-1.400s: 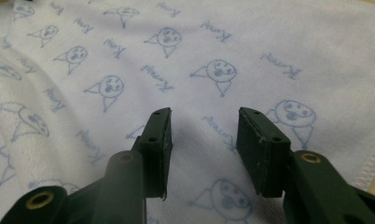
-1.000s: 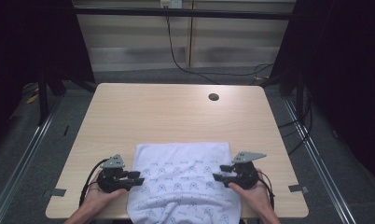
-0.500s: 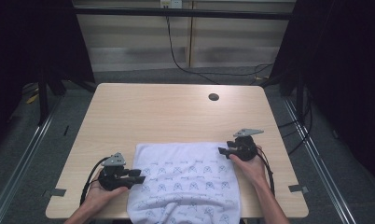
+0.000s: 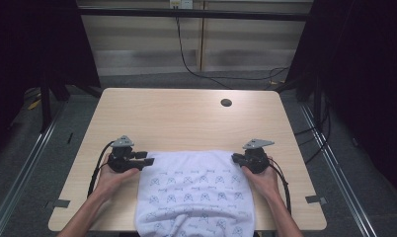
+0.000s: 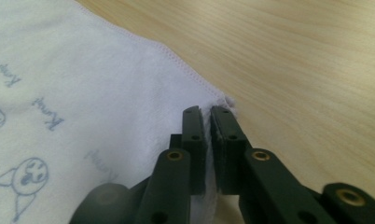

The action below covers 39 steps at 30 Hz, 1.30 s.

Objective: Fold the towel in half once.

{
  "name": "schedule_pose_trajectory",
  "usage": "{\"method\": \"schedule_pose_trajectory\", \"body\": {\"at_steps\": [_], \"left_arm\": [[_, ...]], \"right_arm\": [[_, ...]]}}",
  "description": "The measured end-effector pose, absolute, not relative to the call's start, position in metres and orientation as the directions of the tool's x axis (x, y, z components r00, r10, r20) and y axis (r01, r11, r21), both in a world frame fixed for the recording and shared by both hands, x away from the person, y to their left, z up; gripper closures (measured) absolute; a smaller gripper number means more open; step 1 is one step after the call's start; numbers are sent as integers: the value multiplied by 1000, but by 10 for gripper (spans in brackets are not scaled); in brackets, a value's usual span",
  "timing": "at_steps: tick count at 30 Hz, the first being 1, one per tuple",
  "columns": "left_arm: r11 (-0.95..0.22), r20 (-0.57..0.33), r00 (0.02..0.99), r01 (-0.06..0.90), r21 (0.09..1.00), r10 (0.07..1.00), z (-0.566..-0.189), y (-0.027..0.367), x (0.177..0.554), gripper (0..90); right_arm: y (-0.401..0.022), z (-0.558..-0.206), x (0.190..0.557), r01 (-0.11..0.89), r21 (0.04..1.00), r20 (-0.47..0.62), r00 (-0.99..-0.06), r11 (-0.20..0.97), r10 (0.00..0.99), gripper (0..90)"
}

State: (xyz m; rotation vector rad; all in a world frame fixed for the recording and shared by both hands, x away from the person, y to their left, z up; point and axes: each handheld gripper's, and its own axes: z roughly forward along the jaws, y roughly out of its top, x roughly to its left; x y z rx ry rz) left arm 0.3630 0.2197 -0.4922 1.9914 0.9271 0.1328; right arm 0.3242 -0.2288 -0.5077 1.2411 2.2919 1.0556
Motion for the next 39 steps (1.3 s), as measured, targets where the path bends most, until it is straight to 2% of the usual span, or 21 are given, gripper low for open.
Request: {"method": "schedule_pose_trajectory", "body": {"at_steps": [3,14,17,19,22,23,29,39], "left_arm": [[-300,-264,674,598,743,690,-503,224,370,493],[-397,-161,729,528,750,665,-508,209,367,485],[-424,-140,752,504,753,644,-508,205,364,573],[-463,-98,771,473,749,629,-507,203,363,689],[-447,-147,778,493,747,611,-508,203,362,847],[-441,-161,778,499,746,607,-508,204,363,857],[-314,-255,767,507,803,589,-491,219,363,867],[-212,-282,768,474,855,575,-452,227,371,867]], "right_arm": [[-227,-508,321,582,737,84,-583,344,808,872],[-227,-509,313,587,744,127,-594,320,795,866],[-228,-510,314,593,745,142,-588,305,797,866],[-228,-509,314,596,746,145,-581,297,801,866],[-231,-507,314,592,758,155,-569,272,807,868],[-232,-505,313,592,762,162,-567,263,808,869],[-245,-486,309,550,816,201,-555,175,807,875],[-258,-439,316,458,887,230,-558,65,798,878]]}}
